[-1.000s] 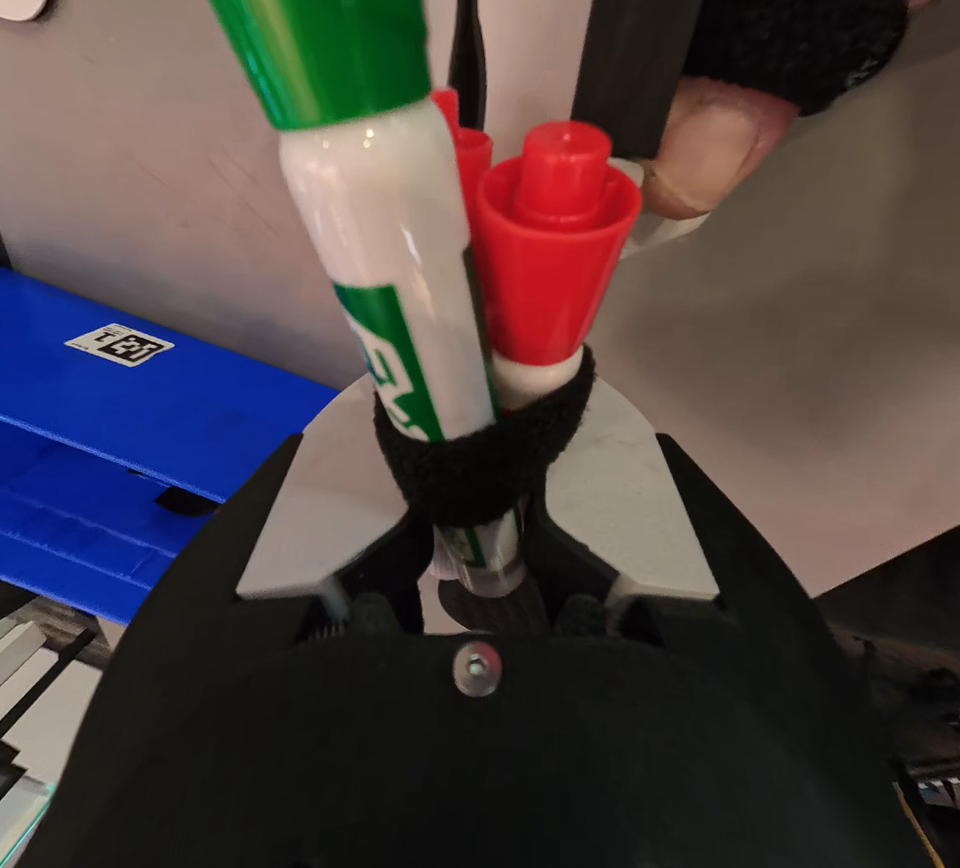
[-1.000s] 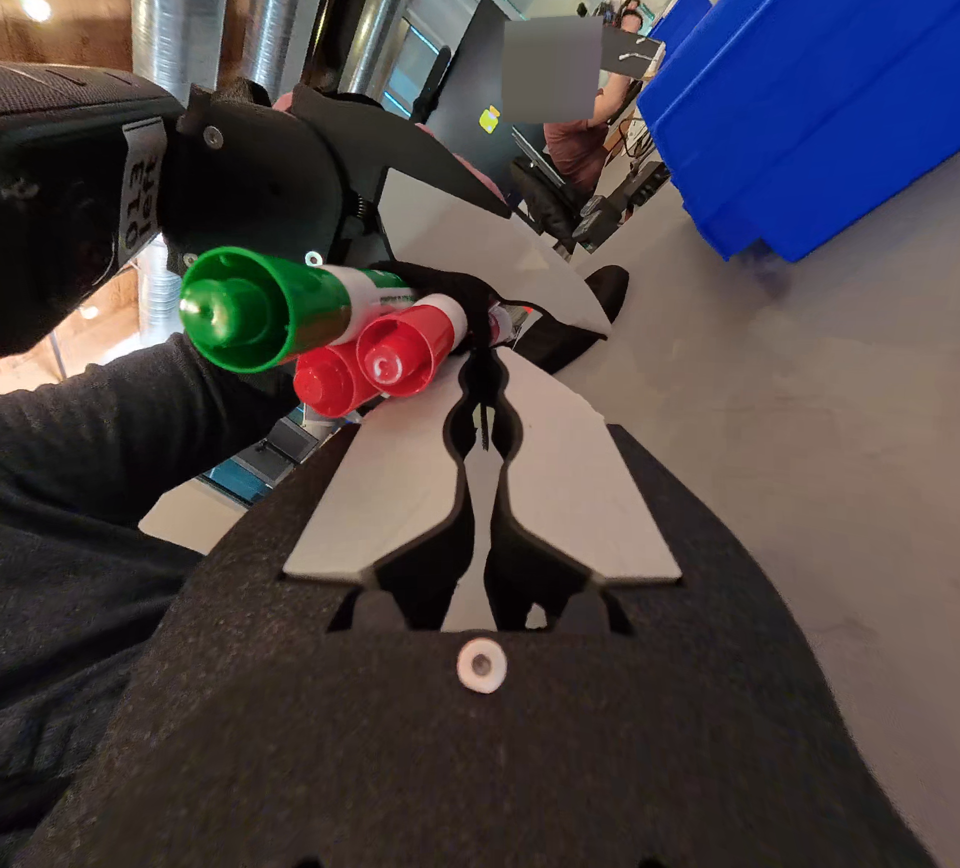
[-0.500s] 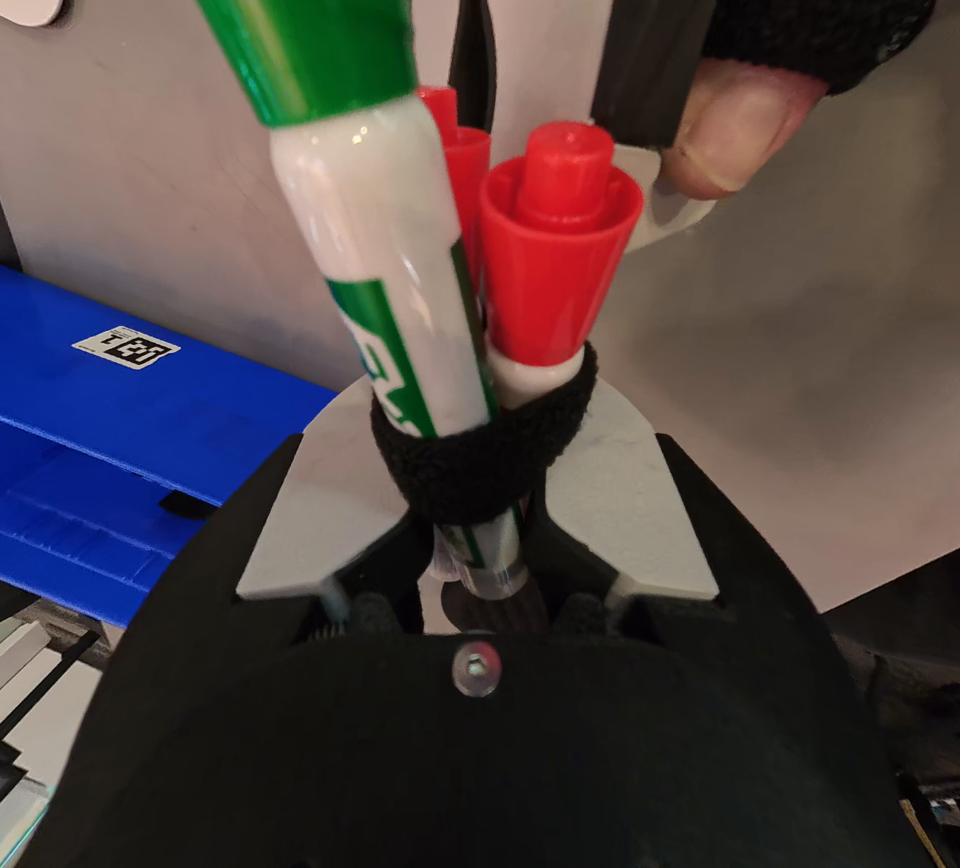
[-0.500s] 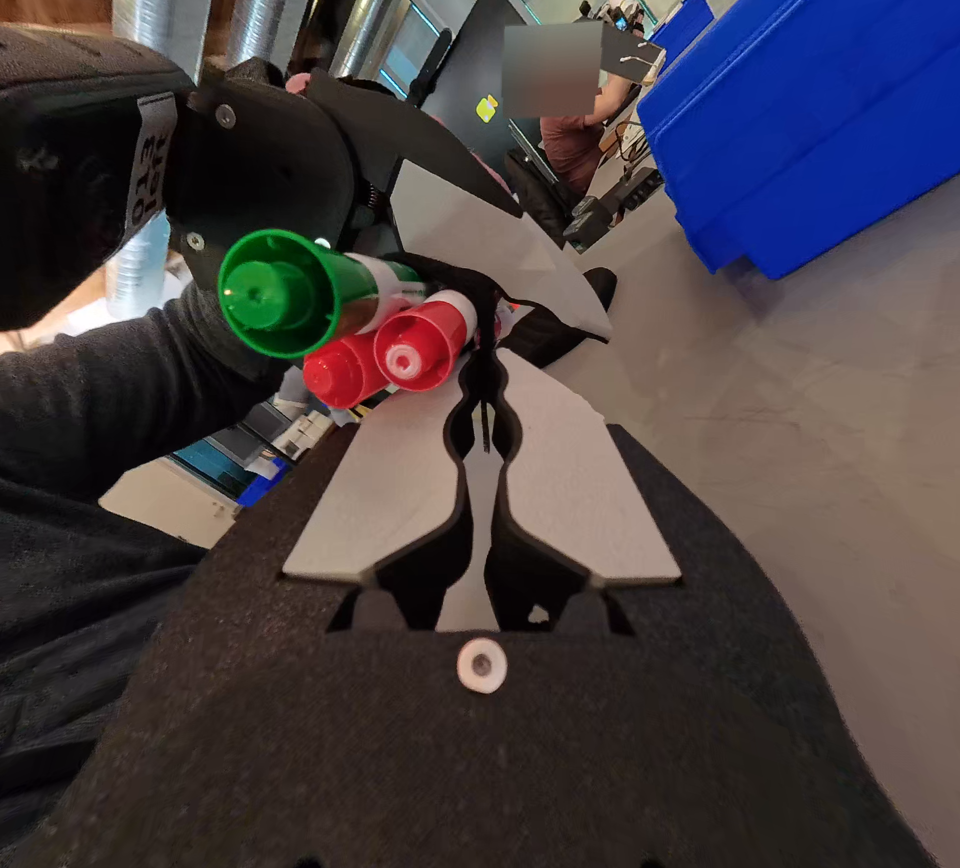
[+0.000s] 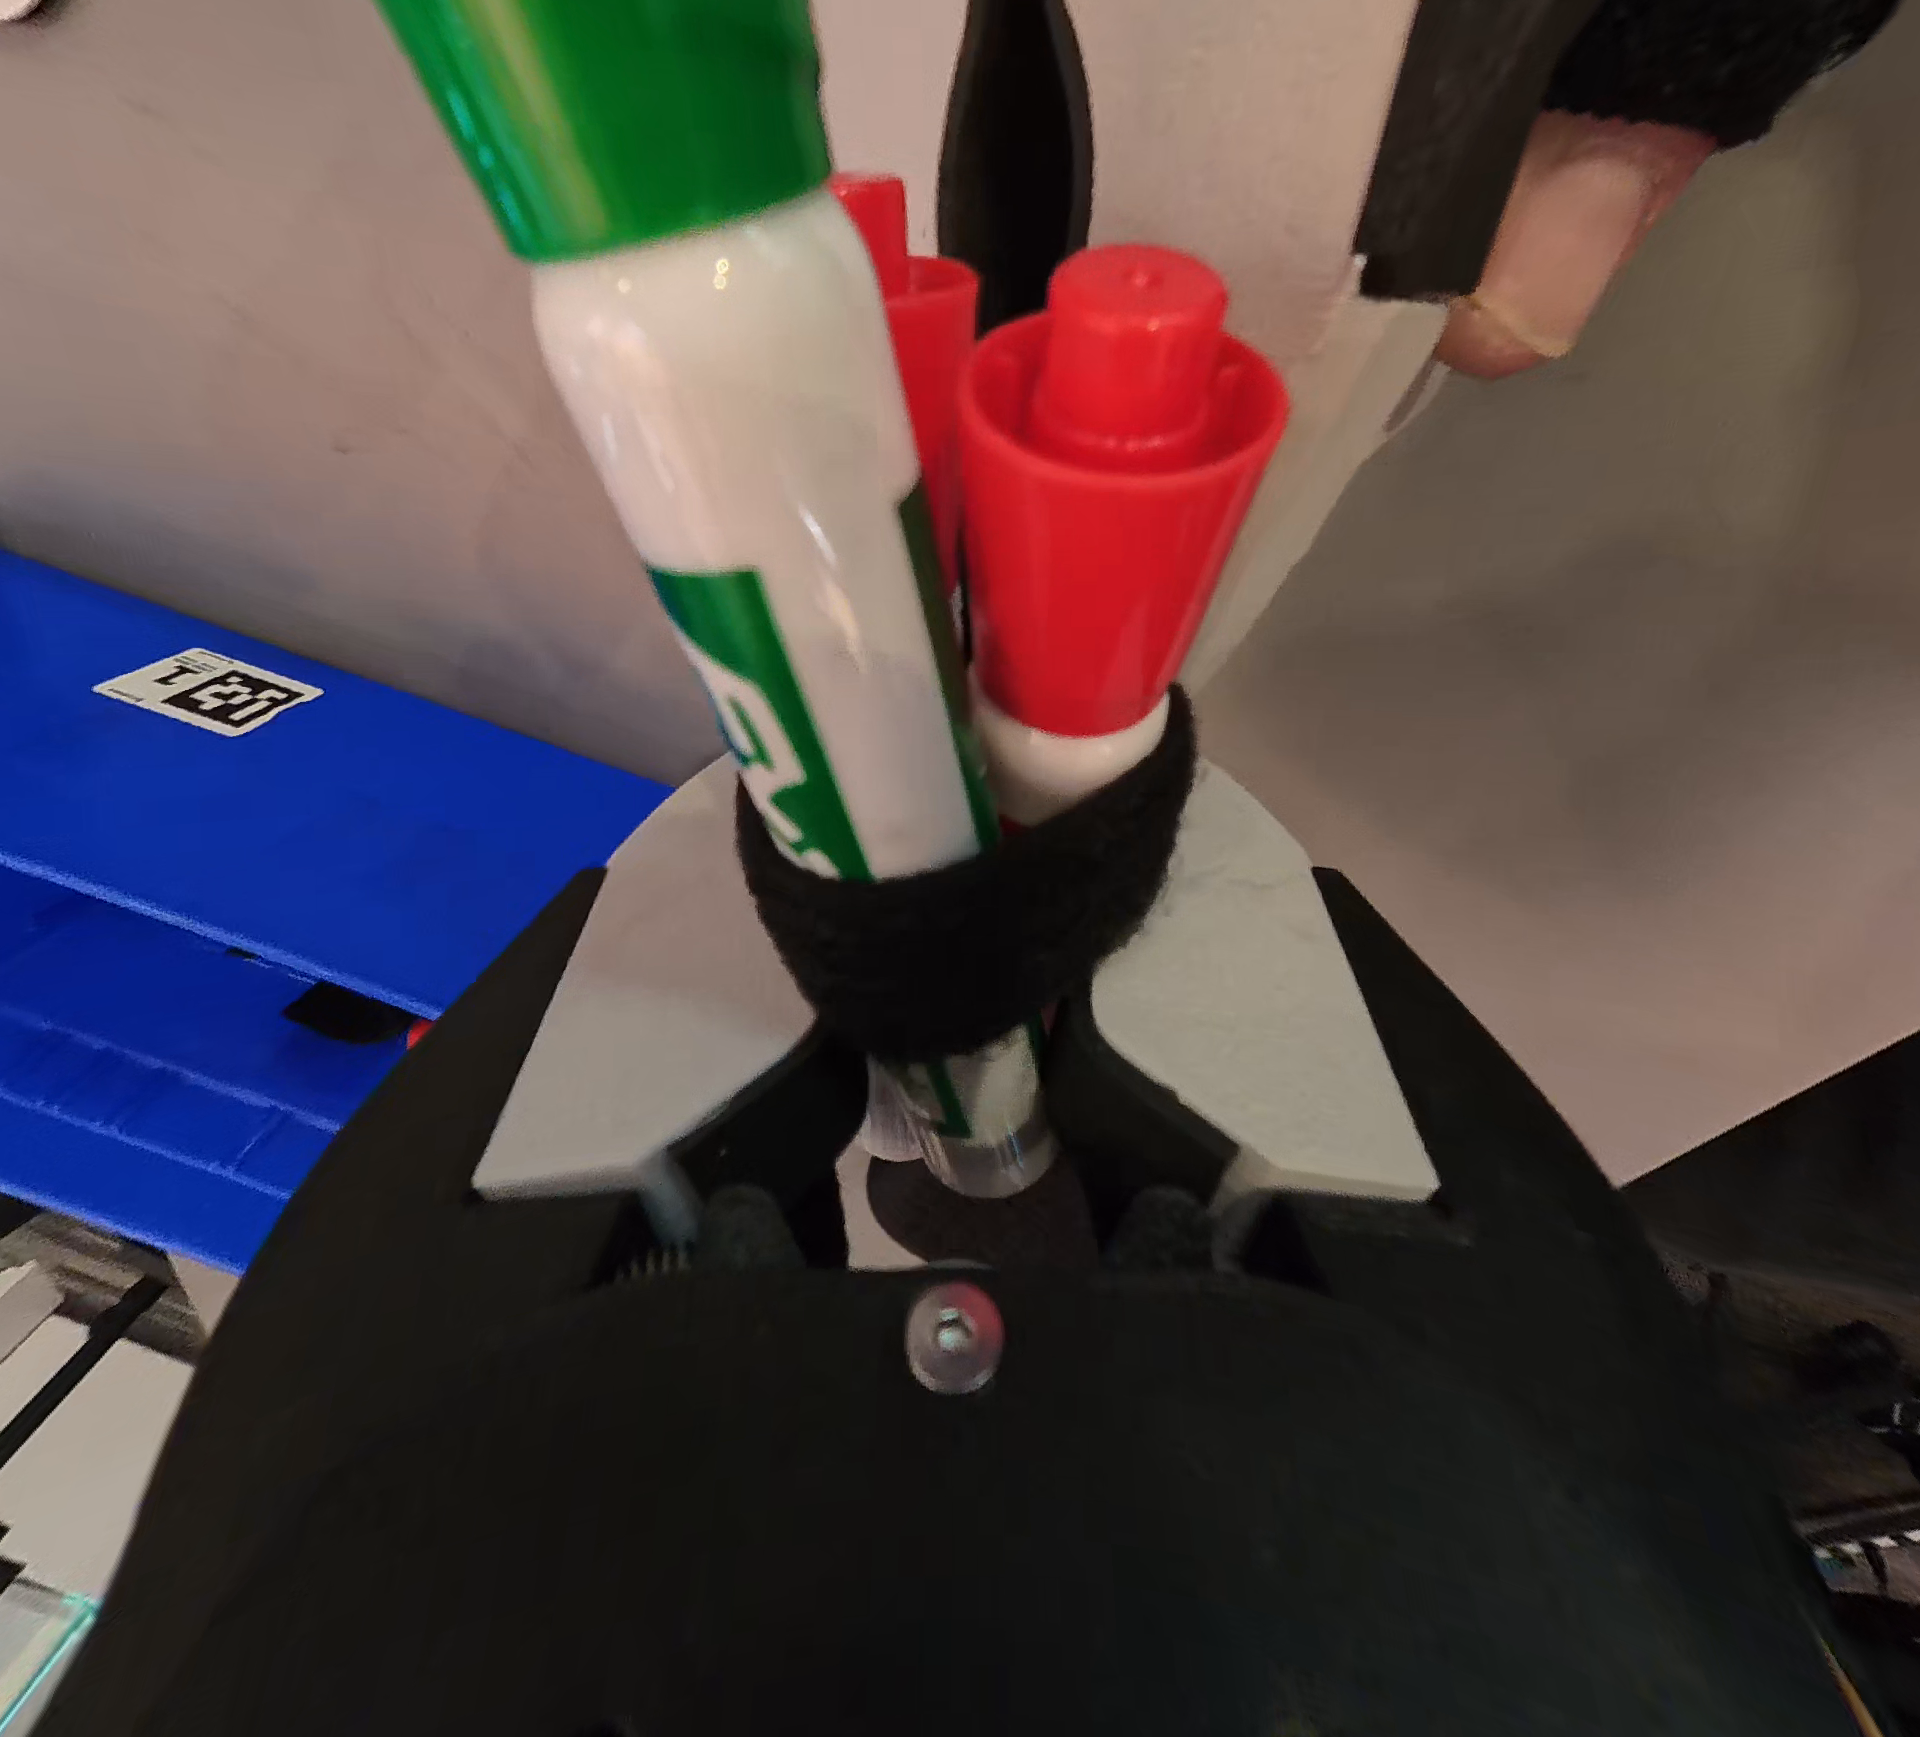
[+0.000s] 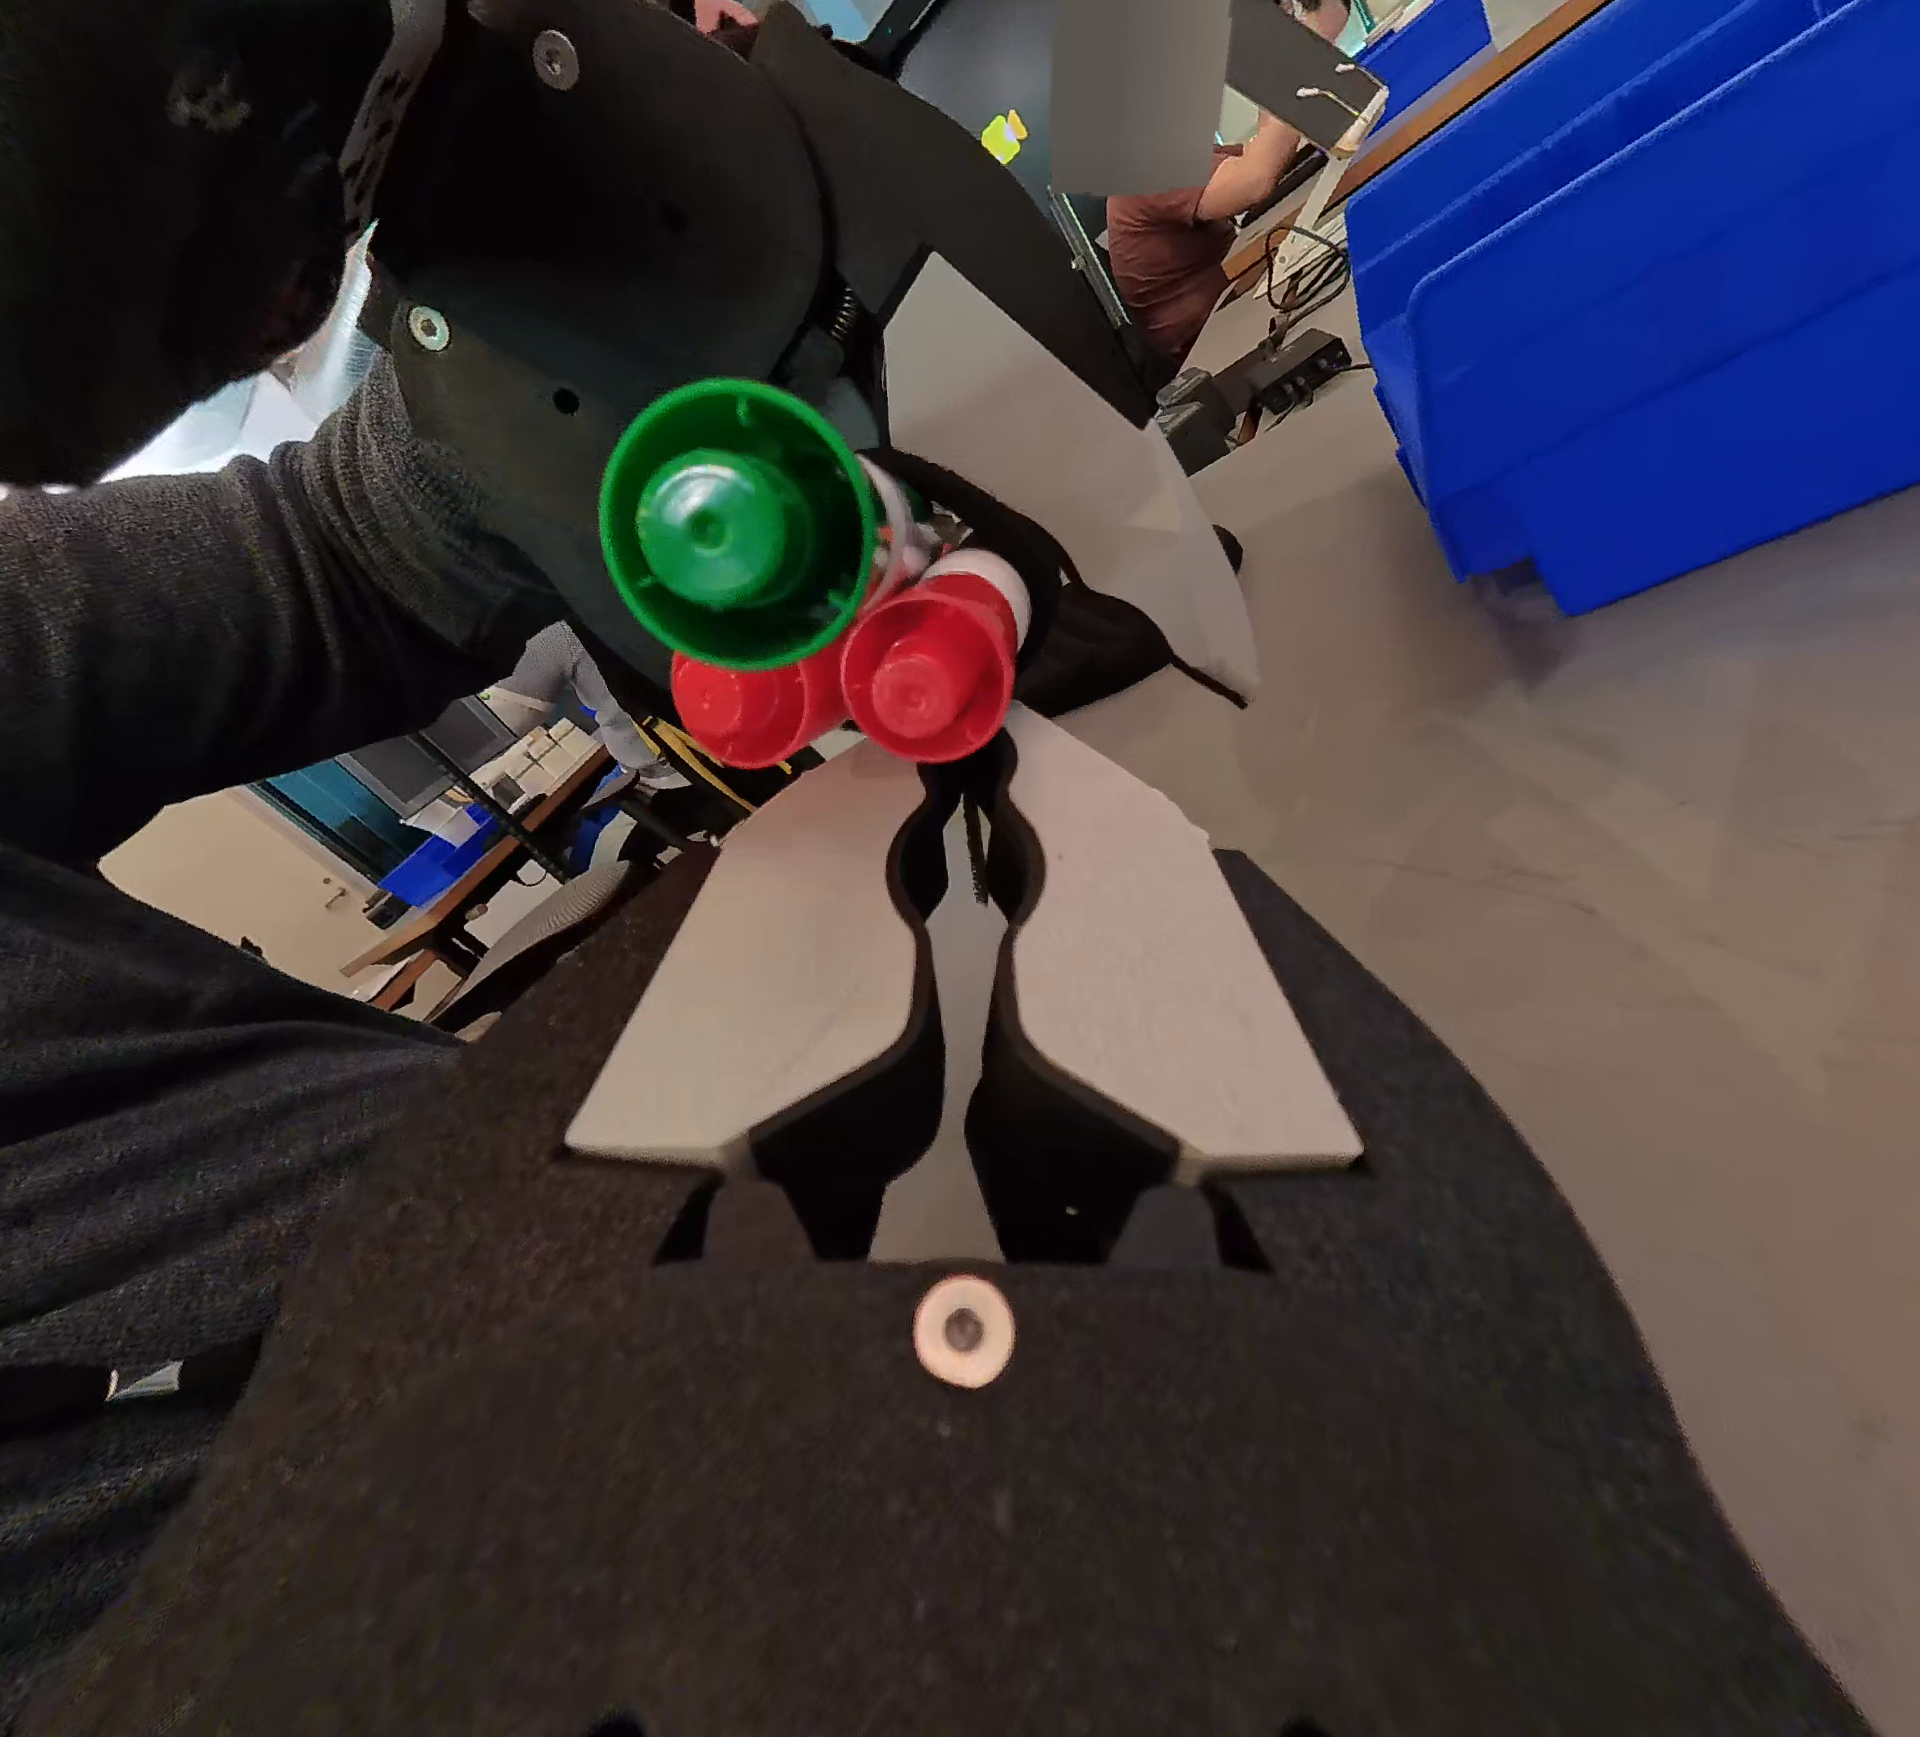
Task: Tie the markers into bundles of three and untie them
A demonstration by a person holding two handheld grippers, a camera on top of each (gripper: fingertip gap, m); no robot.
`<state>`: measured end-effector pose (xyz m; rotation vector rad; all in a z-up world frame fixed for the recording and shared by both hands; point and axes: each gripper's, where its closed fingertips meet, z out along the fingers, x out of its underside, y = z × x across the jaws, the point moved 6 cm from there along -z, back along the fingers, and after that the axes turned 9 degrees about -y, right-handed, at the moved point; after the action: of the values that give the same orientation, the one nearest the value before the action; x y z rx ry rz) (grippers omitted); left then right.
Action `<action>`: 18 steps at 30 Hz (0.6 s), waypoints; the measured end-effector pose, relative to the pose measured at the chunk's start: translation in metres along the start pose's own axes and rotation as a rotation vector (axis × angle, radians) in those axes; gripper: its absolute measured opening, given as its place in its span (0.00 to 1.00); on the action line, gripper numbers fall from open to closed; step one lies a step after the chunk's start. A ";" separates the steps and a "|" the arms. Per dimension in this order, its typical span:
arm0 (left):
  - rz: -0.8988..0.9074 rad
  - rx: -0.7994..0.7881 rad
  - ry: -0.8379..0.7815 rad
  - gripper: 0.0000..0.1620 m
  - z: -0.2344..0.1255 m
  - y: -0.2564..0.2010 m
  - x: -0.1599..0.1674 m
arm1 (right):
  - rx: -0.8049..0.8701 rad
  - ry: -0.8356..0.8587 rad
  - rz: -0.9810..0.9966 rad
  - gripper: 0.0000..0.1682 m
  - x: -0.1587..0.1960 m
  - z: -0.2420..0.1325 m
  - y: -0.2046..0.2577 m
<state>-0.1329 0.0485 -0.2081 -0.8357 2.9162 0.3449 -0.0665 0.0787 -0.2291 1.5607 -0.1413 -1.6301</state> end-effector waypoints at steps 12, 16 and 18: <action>-0.003 -0.021 -0.006 0.26 -0.002 0.002 -0.002 | -0.040 -0.009 0.031 0.01 -0.001 -0.001 0.001; 0.001 -0.026 0.017 0.25 0.002 0.003 0.002 | -0.060 0.015 0.002 0.03 0.004 0.004 0.006; -0.013 -0.029 -0.005 0.26 0.000 0.004 0.001 | -0.061 -0.006 -0.001 0.01 0.002 0.003 0.006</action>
<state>-0.1358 0.0514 -0.2075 -0.8565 2.9062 0.3885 -0.0662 0.0722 -0.2262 1.5095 -0.0929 -1.6251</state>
